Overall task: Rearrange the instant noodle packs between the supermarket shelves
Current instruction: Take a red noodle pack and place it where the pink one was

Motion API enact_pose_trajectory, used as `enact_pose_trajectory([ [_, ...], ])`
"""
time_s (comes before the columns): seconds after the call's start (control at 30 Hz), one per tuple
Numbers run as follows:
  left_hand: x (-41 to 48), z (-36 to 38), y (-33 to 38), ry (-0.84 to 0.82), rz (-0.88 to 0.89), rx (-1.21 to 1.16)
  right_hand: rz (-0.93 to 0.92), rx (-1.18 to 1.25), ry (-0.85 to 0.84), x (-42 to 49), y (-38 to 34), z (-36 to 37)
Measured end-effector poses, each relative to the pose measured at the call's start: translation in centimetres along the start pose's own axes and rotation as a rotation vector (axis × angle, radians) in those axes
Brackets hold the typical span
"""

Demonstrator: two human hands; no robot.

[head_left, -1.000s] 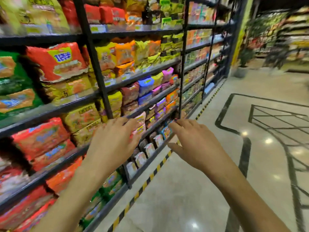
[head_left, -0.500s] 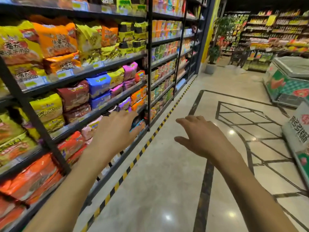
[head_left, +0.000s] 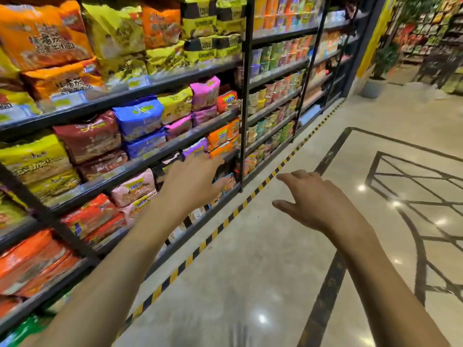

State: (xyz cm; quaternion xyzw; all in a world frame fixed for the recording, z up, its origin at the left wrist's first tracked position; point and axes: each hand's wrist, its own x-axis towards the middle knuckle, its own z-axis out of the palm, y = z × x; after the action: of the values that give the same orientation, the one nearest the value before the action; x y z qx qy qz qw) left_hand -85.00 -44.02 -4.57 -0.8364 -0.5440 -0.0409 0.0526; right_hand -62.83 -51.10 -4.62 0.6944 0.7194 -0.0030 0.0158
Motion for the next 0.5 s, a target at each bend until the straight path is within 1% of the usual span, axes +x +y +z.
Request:
enact_pose_trajectory([
  [0.13, 5.9, 0.4, 2.5, 0.032, -0.081, 0.006, -0.076, -0.032, -0.005, 6.5, 5.2, -1.0],
  [0.23, 8.4, 0.2, 3.3, 0.041, -0.151, -0.031, -0.143, -0.026, 0.011, 10.6, 7.1, -1.6],
  [0.33, 9.3, -0.1, 2.7, 0.005, -0.243, -0.015, -0.23, -0.012, 0.016, 13.6, 7.4, -2.1],
  [0.5, 7.9, -2.0, 0.3, 0.041, -0.455, 0.06, -0.42, -0.015, 0.063, 17.9, 4.6, -3.1],
])
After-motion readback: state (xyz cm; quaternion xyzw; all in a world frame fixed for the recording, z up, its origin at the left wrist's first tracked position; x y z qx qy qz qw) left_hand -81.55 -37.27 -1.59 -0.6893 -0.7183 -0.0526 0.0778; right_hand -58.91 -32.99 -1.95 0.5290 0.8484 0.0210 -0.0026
